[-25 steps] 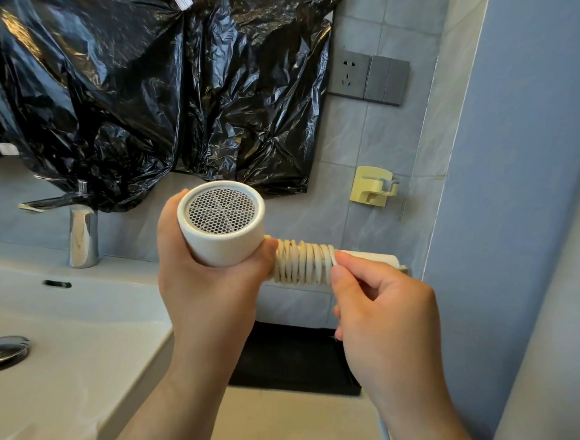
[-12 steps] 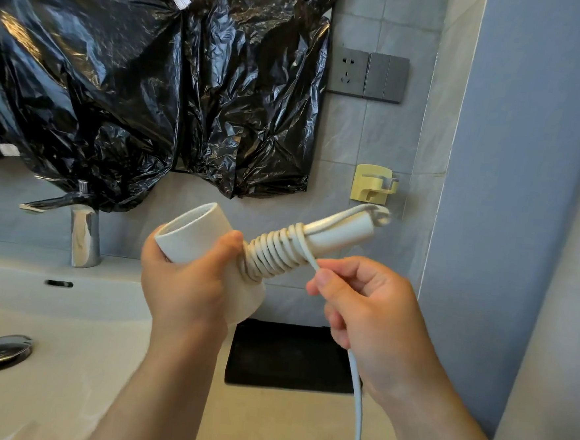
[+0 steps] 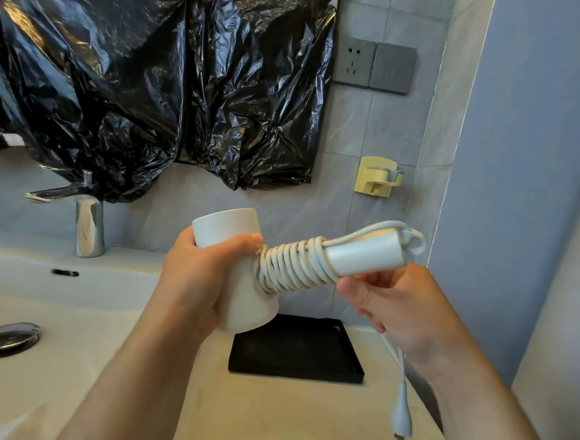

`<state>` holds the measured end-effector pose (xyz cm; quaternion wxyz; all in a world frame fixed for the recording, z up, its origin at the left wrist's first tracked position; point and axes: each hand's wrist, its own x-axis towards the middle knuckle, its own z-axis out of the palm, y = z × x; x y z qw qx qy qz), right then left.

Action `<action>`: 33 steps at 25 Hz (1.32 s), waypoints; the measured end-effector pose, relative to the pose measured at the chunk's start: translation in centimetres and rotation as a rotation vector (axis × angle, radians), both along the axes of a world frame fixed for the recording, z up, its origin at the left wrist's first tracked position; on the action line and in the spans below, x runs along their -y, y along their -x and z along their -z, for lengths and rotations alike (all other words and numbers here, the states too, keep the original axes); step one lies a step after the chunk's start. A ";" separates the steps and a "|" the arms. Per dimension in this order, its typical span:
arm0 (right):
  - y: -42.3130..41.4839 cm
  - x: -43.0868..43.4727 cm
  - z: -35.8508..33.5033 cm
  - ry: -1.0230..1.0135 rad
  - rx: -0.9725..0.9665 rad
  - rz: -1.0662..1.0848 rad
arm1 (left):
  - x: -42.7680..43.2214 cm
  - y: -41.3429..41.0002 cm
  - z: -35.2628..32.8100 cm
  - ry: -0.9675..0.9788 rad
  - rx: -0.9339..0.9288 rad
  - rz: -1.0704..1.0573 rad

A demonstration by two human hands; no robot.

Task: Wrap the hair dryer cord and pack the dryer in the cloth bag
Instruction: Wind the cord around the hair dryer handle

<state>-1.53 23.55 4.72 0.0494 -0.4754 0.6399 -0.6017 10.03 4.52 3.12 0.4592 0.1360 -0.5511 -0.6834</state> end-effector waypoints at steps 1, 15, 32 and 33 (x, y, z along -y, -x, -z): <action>0.1 -0.3 -0.1 -0.036 0.004 -0.095 | 0.2 -0.2 0.1 0.030 0.037 0.034; 1.1 2.5 2.4 -0.426 -0.159 0.167 | -1.4 -0.6 -0.3 0.663 0.327 -0.259; -2.2 2.6 1.3 -0.218 -0.650 0.782 | -4.1 0.7 -0.5 0.899 -0.061 -0.721; -2.1 2.6 1.5 -0.139 -0.654 0.774 | -4.1 0.7 -0.6 0.899 -0.071 -0.730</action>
